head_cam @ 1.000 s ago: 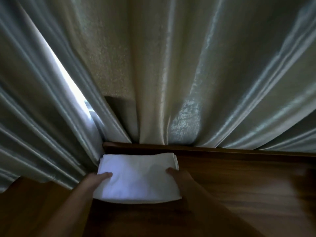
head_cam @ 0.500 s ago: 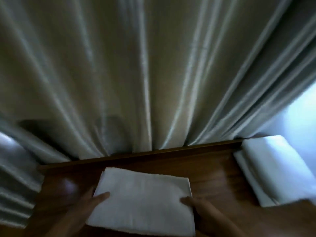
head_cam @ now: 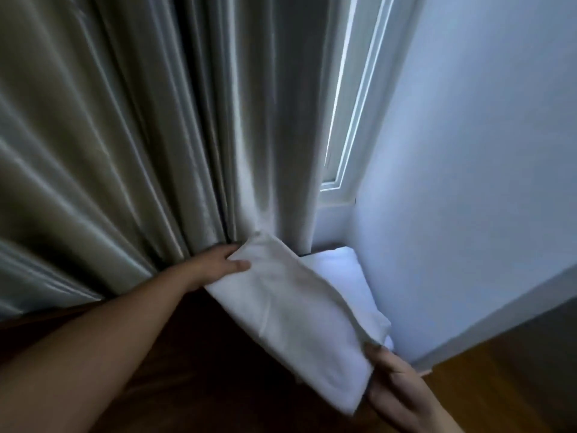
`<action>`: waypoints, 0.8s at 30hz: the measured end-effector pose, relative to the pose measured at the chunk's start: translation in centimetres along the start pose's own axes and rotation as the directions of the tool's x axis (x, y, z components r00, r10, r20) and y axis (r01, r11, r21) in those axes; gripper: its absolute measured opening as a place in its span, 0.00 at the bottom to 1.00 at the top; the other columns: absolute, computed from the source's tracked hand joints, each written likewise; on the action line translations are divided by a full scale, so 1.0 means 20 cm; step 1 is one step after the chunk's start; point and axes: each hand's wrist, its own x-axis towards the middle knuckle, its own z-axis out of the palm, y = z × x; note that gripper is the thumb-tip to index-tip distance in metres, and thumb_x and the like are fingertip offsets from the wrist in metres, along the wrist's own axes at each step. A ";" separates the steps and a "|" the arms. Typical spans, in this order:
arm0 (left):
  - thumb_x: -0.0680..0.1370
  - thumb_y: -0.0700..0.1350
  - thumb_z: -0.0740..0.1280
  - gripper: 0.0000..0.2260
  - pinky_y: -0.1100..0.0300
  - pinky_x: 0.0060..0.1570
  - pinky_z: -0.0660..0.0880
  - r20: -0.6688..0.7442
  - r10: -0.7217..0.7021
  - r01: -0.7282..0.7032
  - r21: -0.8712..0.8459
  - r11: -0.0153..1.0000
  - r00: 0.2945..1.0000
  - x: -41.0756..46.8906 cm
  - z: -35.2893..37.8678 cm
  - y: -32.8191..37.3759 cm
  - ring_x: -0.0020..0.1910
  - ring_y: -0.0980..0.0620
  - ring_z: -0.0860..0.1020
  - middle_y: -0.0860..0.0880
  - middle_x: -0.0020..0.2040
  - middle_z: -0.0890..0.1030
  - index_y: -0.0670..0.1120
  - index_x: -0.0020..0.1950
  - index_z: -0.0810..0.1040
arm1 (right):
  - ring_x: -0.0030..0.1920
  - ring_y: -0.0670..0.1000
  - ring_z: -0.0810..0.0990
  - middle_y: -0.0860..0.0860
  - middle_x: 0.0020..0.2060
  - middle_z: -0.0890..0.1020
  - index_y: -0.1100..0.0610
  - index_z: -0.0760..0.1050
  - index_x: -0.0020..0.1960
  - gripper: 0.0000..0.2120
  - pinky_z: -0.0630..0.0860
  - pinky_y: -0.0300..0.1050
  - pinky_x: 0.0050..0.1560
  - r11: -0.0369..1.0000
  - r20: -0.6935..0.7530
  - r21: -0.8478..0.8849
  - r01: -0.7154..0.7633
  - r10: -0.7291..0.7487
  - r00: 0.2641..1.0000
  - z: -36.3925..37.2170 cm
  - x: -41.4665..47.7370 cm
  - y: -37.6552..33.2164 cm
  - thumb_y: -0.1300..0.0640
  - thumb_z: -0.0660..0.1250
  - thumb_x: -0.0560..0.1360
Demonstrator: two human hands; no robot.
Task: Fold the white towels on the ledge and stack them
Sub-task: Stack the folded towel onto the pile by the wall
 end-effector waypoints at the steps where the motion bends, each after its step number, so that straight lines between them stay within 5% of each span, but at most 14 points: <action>1: 0.74 0.48 0.73 0.14 0.53 0.54 0.79 0.014 0.016 -0.017 0.074 0.997 1.000 0.08 0.05 0.07 0.52 0.50 0.83 0.49 0.53 0.85 0.49 0.60 0.80 | 0.52 0.66 0.84 0.67 0.51 0.83 0.66 0.81 0.55 0.13 0.77 0.63 0.57 0.999 0.016 0.036 -0.019 0.018 1.000 -0.08 0.02 -0.03 0.66 0.65 0.73; 5: 0.76 0.51 0.71 0.17 0.61 0.50 0.74 0.090 0.058 -0.089 0.392 0.916 0.994 0.37 0.23 0.31 0.54 0.52 0.79 0.52 0.56 0.81 0.51 0.64 0.77 | 0.60 0.64 0.81 0.62 0.60 0.82 0.58 0.78 0.64 0.22 0.71 0.68 0.65 0.972 -0.010 0.228 -0.055 0.058 0.998 -0.30 0.11 -0.02 0.72 0.60 0.75; 10: 0.74 0.48 0.73 0.14 0.60 0.50 0.74 0.168 0.097 -0.174 0.541 0.823 0.981 0.62 0.41 0.42 0.53 0.51 0.80 0.50 0.54 0.82 0.48 0.58 0.80 | 0.50 0.69 0.83 0.63 0.59 0.81 0.55 0.71 0.70 0.37 0.81 0.67 0.41 0.965 -0.042 0.202 -0.164 0.176 0.983 -0.37 0.17 0.08 0.77 0.65 0.64; 13: 0.72 0.45 0.74 0.14 0.61 0.48 0.74 0.149 0.100 -0.169 0.581 0.796 0.984 0.69 0.47 0.46 0.51 0.52 0.80 0.51 0.52 0.83 0.49 0.57 0.81 | 0.41 0.68 0.85 0.63 0.47 0.86 0.58 0.75 0.62 0.28 0.81 0.66 0.37 0.963 -0.086 0.196 -0.186 0.206 0.975 -0.34 0.20 0.10 0.79 0.59 0.68; 17: 0.70 0.49 0.74 0.19 0.57 0.57 0.75 0.016 0.158 -0.134 0.625 0.769 0.987 0.75 0.48 0.44 0.56 0.50 0.79 0.51 0.57 0.82 0.52 0.60 0.79 | 0.50 0.73 0.78 0.71 0.52 0.80 0.73 0.72 0.62 0.26 0.70 0.76 0.53 0.981 -0.278 0.061 -0.182 0.192 0.941 -0.32 0.25 0.14 0.78 0.66 0.64; 18: 0.71 0.51 0.73 0.21 0.57 0.58 0.73 -0.035 0.175 -0.114 0.632 0.766 0.984 0.75 0.48 0.43 0.59 0.49 0.78 0.50 0.60 0.80 0.52 0.63 0.78 | 0.51 0.73 0.76 0.73 0.50 0.79 0.77 0.72 0.60 0.29 0.64 0.77 0.57 0.993 -0.352 0.014 -0.119 0.116 0.929 -0.35 0.26 0.14 0.75 0.72 0.59; 20: 0.73 0.54 0.72 0.26 0.56 0.63 0.71 -0.146 0.174 -0.041 0.642 0.765 0.974 0.72 0.50 0.37 0.65 0.47 0.74 0.48 0.68 0.75 0.51 0.70 0.72 | 0.51 0.66 0.81 0.66 0.49 0.84 0.69 0.78 0.60 0.39 0.72 0.67 0.61 0.982 -0.381 -0.186 -0.026 -0.047 0.923 -0.40 0.24 0.13 0.58 0.85 0.51; 22: 0.74 0.56 0.70 0.29 0.52 0.66 0.69 -0.273 0.128 0.068 0.607 0.792 0.953 0.67 0.54 0.27 0.68 0.45 0.71 0.45 0.70 0.72 0.48 0.72 0.69 | 0.49 0.57 0.84 0.57 0.48 0.85 0.59 0.78 0.59 0.51 0.80 0.51 0.55 0.928 -0.417 -0.372 0.018 -0.184 0.890 -0.46 0.28 0.12 0.40 0.85 0.40; 24: 0.74 0.55 0.70 0.27 0.53 0.61 0.71 -0.462 0.035 0.190 0.431 0.882 0.886 0.60 0.59 0.16 0.65 0.41 0.73 0.41 0.66 0.75 0.43 0.69 0.71 | 0.49 0.56 0.82 0.55 0.50 0.81 0.51 0.74 0.57 0.50 0.79 0.49 0.54 0.772 -0.444 -0.636 0.016 -0.383 0.810 -0.43 0.25 0.05 0.35 0.83 0.40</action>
